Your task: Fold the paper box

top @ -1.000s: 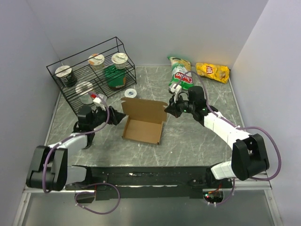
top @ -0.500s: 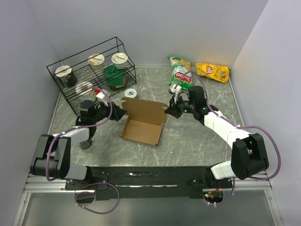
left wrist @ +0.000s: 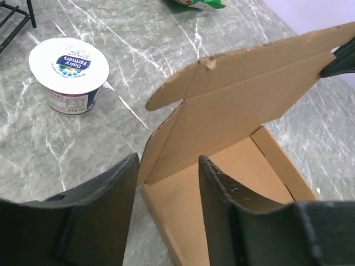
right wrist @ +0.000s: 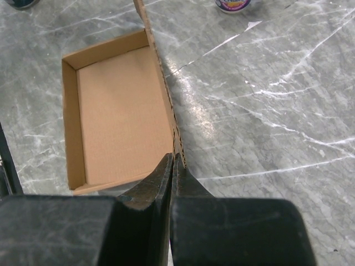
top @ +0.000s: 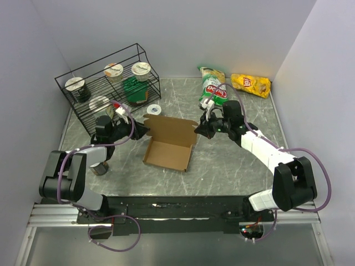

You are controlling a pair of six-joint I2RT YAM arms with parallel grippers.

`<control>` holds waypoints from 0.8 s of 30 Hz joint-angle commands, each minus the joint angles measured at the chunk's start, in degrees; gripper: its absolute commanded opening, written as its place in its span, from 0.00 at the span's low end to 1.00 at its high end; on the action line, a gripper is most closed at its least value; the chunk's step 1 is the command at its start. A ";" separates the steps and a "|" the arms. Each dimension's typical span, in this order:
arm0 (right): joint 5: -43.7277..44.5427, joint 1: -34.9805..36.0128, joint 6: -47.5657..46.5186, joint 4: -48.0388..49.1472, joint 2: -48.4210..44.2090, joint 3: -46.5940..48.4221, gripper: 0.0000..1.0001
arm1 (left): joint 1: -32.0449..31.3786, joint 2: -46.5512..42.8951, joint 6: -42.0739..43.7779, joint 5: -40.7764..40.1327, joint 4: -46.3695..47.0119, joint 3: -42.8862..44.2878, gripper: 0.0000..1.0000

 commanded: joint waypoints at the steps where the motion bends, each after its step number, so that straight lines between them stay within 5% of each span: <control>1: -1.48 -0.46 -0.17 0.07 0.56 2.79 0.00 | -0.36 0.81 -0.07 5.05 5.28 2.00 0.47; 6: -1.48 -0.37 0.10 0.24 0.74 2.88 0.00 | -1.24 0.99 1.16 3.91 3.17 2.44 0.34; 16: 0.45 -0.02 2.20 1.91 1.00 2.27 0.00 | -4.66 1.43 2.83 0.13 2.21 3.32 0.23; 24: 5.19 2.00 1.59 3.23 -1.02 0.60 0.00 | -7.12 0.55 3.36 -9.45 3.08 2.62 0.08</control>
